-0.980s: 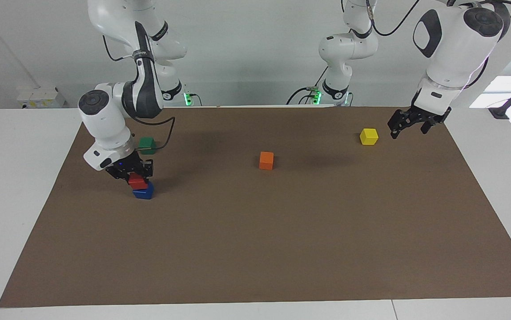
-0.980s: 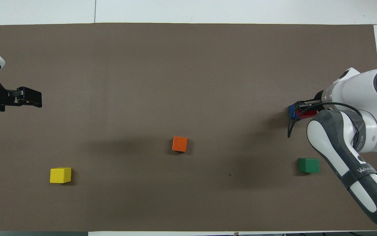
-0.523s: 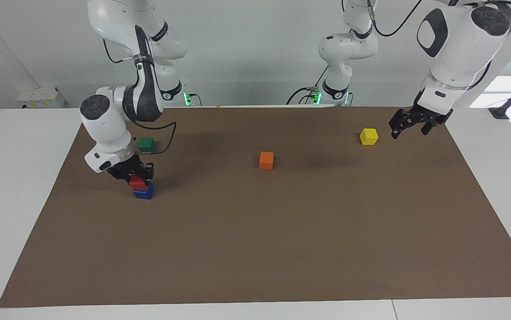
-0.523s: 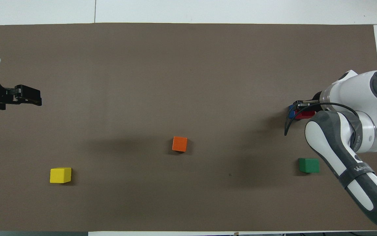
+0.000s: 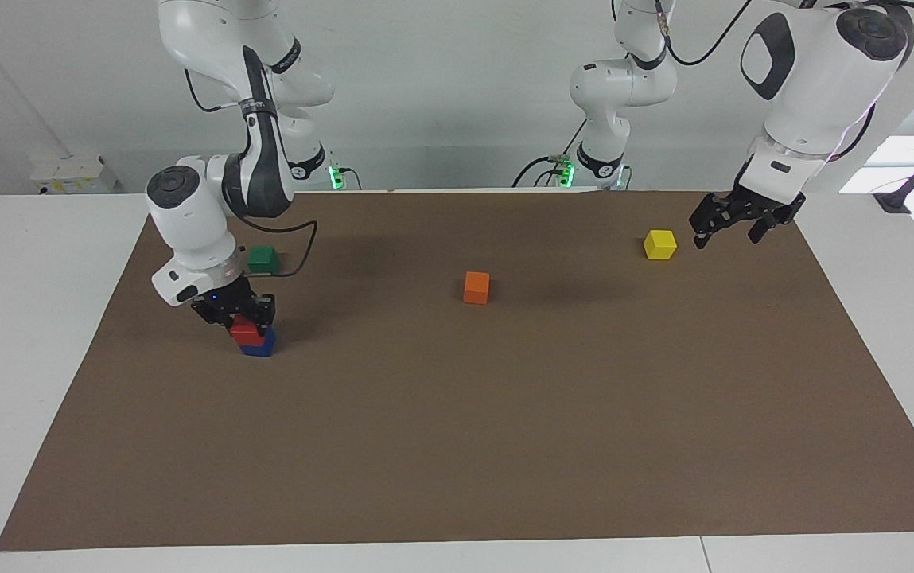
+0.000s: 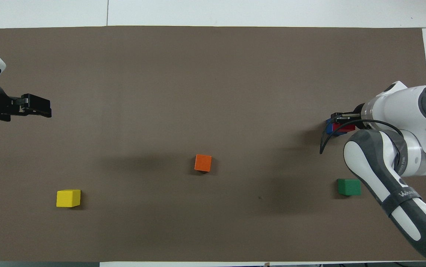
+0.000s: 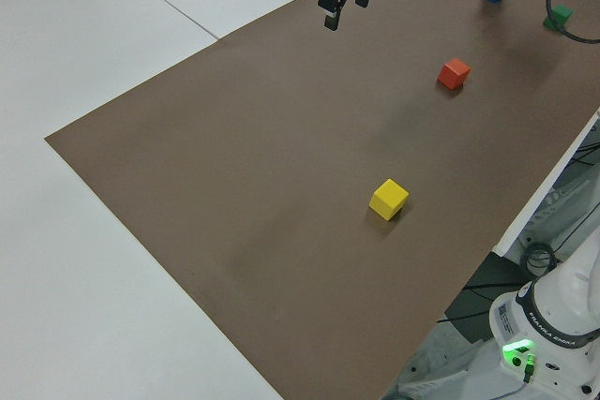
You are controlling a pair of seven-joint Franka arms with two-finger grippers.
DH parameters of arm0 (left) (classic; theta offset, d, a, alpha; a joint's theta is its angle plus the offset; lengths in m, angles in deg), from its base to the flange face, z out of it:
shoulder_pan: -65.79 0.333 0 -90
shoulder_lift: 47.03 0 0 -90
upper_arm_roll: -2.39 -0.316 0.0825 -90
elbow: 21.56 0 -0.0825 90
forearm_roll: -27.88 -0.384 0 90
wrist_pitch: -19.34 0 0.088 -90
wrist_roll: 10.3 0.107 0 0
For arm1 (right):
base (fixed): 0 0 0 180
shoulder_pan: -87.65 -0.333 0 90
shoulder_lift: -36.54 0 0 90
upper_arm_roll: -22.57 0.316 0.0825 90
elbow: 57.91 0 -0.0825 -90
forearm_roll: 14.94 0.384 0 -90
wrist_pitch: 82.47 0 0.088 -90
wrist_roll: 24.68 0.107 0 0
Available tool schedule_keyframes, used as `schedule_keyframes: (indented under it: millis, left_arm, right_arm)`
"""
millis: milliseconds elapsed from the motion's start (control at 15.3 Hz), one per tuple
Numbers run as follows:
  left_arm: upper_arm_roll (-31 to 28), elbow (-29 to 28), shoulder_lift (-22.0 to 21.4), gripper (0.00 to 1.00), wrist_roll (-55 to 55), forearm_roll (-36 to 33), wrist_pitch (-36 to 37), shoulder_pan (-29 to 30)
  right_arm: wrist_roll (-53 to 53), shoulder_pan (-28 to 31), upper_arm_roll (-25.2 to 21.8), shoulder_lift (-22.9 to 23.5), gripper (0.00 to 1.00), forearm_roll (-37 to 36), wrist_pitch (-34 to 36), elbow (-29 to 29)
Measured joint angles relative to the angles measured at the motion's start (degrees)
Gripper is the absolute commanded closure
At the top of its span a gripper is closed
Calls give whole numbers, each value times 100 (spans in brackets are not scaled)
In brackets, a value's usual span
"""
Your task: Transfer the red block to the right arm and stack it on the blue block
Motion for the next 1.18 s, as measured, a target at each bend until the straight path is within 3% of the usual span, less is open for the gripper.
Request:
schedule_keyframes:
  millis: [261, 523, 719, 1176]
  left_arm:
    - [-18, 1, 0, 0, 0, 0, 0, 0]
    - [-19, 1, 0, 0, 0, 0, 1, 0]
    - [-19, 1, 0, 0, 0, 2, 25, 0]
    - [-22, 16, -7, 0, 0, 3, 42, 1]
  right_arm:
    - [9, 4, -4, 14, 0, 0, 425, 81]
    - [9, 0, 8, -68, 0, 0, 1640, 949]
    - [9, -12, 42, -275, 0, 0, 2357, 1545]
    - [-601, -5, 136, -893, 0, 0, 3534, 1902]
